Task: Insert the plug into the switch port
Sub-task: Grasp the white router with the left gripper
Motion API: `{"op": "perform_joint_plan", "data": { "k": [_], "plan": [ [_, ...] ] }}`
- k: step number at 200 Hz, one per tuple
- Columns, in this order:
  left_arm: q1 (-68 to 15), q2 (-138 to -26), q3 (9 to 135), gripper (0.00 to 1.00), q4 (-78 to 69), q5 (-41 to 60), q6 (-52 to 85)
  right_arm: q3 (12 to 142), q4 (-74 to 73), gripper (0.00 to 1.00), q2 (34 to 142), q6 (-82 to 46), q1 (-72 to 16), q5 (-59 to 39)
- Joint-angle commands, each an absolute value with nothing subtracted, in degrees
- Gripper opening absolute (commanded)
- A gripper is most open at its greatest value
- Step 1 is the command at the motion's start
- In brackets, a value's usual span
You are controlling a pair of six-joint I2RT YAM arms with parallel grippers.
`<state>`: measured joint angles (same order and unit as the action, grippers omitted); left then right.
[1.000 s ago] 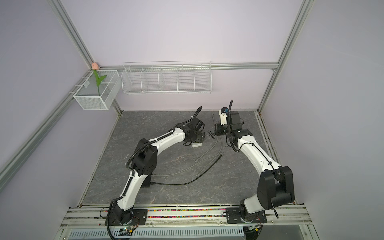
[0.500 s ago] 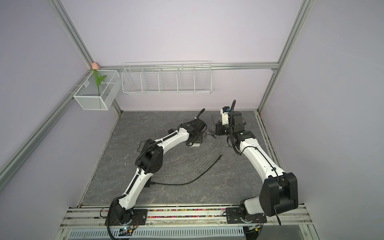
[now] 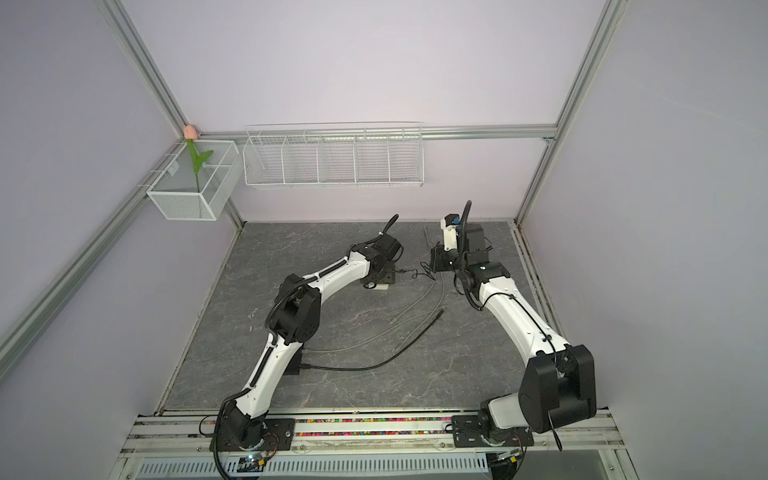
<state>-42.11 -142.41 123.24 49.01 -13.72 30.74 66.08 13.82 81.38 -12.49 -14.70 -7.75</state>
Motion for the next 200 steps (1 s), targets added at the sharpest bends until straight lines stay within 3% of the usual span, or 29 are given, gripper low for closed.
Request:
{"op": "perform_joint_plan", "data": {
  "k": [1,28,66,82,103,122,200],
  "plan": [
    [-41.84,-146.48,123.24,0.56,55.59,-12.91,29.82,65.03,12.22,0.07,79.9,-12.96,-14.33,-8.13],
    [-41.88,-141.89,115.63,0.32,52.27,-12.49,29.88,64.95,12.31,0.07,79.65,-12.85,-14.31,-7.95],
    [-42.48,-130.42,96.36,0.31,43.99,-11.71,31.24,64.95,12.3,0.07,79.61,-12.88,-14.25,-8.09],
    [-43.85,-125.92,89.08,0.37,42.18,-12.16,31.55,64.86,12.31,0.07,79.51,-12.76,-14.25,-8.05],
    [-46.06,-120.61,83.33,0.69,41.49,-12.44,31.12,64.95,12.24,0.07,79.33,-12.71,-14.28,-7.99],
    [-46.36,-116.65,81.36,0.81,41.77,-13.92,31.46,64.95,12.22,0.07,79.22,-12.77,-14.26,-8.17],
    [-44.89,-124.4,92.08,0.83,47.27,-14.17,30.58,64.25,12.48,0.07,78.23,-12.38,-14.18,-7.16]
  ]
}}
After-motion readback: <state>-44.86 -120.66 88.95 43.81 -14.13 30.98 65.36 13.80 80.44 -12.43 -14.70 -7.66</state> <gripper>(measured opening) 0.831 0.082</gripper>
